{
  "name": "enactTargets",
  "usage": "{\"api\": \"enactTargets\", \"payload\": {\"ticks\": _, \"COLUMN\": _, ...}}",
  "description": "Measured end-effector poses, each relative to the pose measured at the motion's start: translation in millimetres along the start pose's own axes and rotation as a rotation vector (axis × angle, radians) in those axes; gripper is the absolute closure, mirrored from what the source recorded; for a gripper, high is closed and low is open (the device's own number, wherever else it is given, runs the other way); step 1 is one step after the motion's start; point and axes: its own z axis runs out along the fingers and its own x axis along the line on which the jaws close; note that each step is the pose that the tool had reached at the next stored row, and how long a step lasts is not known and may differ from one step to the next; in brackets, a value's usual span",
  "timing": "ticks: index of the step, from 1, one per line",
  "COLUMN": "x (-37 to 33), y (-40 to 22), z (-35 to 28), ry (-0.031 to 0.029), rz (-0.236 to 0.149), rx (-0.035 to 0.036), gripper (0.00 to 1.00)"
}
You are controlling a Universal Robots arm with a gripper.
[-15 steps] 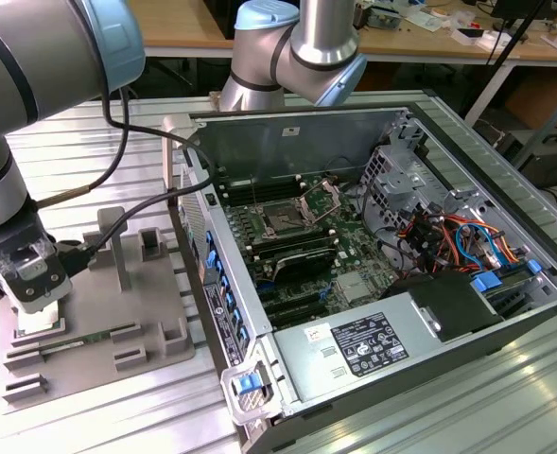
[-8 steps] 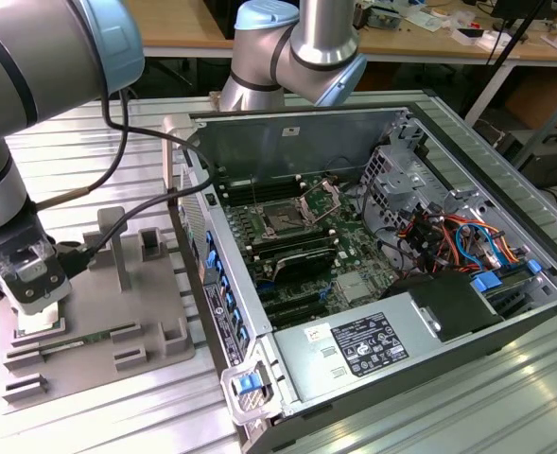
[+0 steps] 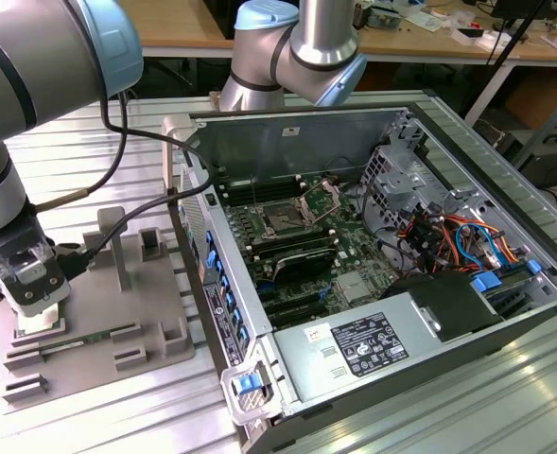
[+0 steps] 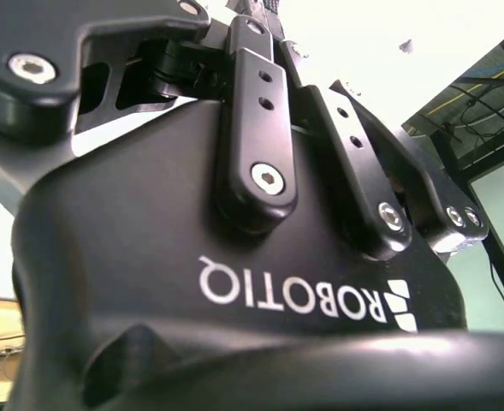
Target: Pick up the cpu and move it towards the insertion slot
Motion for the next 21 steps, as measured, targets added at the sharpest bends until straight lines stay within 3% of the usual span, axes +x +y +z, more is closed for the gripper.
{"api": "enactTargets", "payload": {"ticks": 21, "x": 3.0, "y": -0.5, "z": 5.2, "ry": -0.0001, "rz": 0.0, "rx": 0.0, "gripper": 0.89}}
